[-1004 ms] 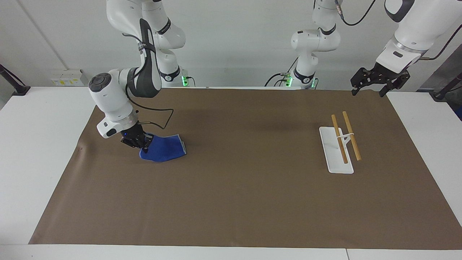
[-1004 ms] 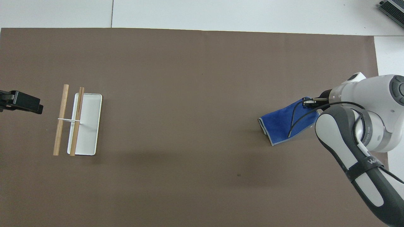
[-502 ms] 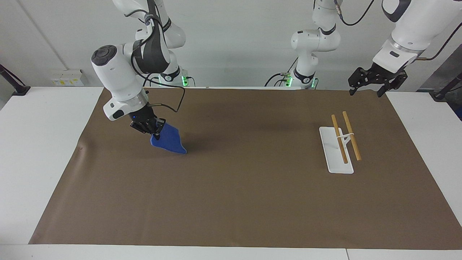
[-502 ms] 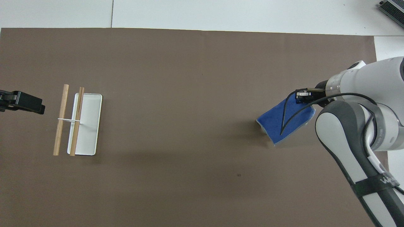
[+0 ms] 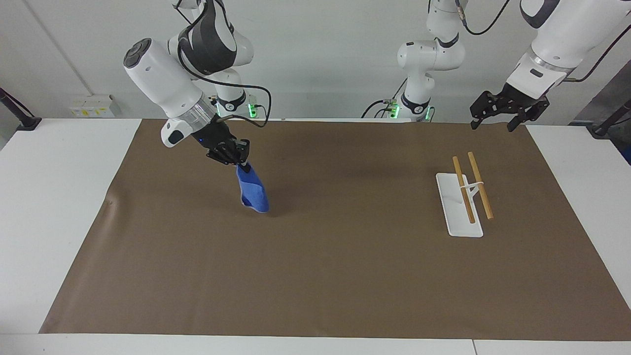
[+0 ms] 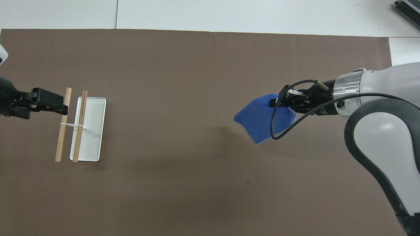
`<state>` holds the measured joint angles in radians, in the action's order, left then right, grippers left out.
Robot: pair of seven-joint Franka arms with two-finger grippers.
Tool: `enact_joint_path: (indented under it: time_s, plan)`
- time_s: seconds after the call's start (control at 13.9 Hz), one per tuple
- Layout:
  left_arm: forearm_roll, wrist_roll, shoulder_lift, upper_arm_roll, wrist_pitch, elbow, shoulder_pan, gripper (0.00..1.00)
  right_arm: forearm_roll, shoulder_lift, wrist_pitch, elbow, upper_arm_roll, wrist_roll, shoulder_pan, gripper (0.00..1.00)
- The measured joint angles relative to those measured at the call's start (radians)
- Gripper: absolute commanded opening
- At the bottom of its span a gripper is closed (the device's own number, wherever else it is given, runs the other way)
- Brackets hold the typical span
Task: Right arm passes towel to left arm to hang
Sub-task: 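Lift the towel with the right gripper while the left gripper rises, then carry the towel toward the left gripper while the left gripper approaches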
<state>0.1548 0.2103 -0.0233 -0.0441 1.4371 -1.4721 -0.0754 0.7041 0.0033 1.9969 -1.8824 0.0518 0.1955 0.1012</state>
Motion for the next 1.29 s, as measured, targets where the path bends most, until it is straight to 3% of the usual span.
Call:
enact_joint_path:
  time_s: [0.36,0.57,0.86,1.29]
  plan:
    - [0.134,0.452,-0.194,-0.019,0.003,0.154,-0.072,1.0,0.129,-0.034,-0.001,-0.056,0.001,0.006,0.079,0.0]
    - [0.231,0.662,-0.295,-0.027,0.043,0.209,-0.107,1.0,0.3,-0.054,-0.002,-0.081,0.002,0.002,0.103,0.0]
    - [0.275,0.774,-0.305,-0.04,0.116,0.151,-0.168,1.0,0.514,-0.094,-0.002,-0.148,0.002,-0.085,0.117,0.0]
    - [0.282,1.037,-0.284,-0.044,0.26,0.069,-0.269,1.0,0.627,-0.135,-0.004,-0.246,-0.002,-0.189,0.14,0.0]
